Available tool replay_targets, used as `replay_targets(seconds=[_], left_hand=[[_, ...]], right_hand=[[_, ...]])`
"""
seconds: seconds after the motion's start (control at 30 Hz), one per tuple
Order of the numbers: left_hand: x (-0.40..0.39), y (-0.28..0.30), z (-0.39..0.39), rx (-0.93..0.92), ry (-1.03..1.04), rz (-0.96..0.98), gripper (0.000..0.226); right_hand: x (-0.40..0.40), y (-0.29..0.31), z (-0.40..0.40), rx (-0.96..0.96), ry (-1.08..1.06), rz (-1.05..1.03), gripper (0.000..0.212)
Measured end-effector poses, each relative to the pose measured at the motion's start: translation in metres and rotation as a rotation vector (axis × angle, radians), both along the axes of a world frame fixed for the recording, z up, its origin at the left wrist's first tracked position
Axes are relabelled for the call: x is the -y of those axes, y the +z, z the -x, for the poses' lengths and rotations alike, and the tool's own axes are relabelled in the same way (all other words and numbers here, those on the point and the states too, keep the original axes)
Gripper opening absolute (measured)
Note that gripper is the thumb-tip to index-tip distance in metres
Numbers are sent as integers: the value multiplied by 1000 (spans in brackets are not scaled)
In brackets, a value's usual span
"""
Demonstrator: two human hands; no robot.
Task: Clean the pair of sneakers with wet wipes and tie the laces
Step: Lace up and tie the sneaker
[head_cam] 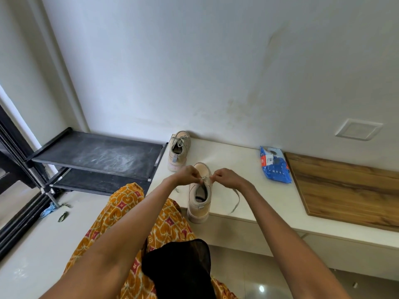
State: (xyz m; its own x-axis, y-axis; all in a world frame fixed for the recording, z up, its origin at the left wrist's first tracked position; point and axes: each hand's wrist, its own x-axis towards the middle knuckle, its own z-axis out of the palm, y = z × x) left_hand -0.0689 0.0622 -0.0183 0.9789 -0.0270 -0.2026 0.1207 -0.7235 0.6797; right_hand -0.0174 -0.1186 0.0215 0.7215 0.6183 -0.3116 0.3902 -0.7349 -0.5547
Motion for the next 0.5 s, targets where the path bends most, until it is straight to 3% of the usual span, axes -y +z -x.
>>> replay_targets(seconds=[0.23, 0.33, 0.4, 0.5], left_hand=[[-2, 0, 2, -10, 21, 6, 26], [-1, -1, 3, 3, 20, 3, 24], [-2, -1, 3, 2, 17, 10, 23], [-2, -1, 3, -2, 33, 16, 22]], right_hand=[[17, -3, -9, -676, -528, -1085, 34], [24, -1, -16, -785, -693, -1453, 34], [26, 3, -17, -705, -680, -1443, 36], [22, 5, -10, -393, -498, -1070, 32]])
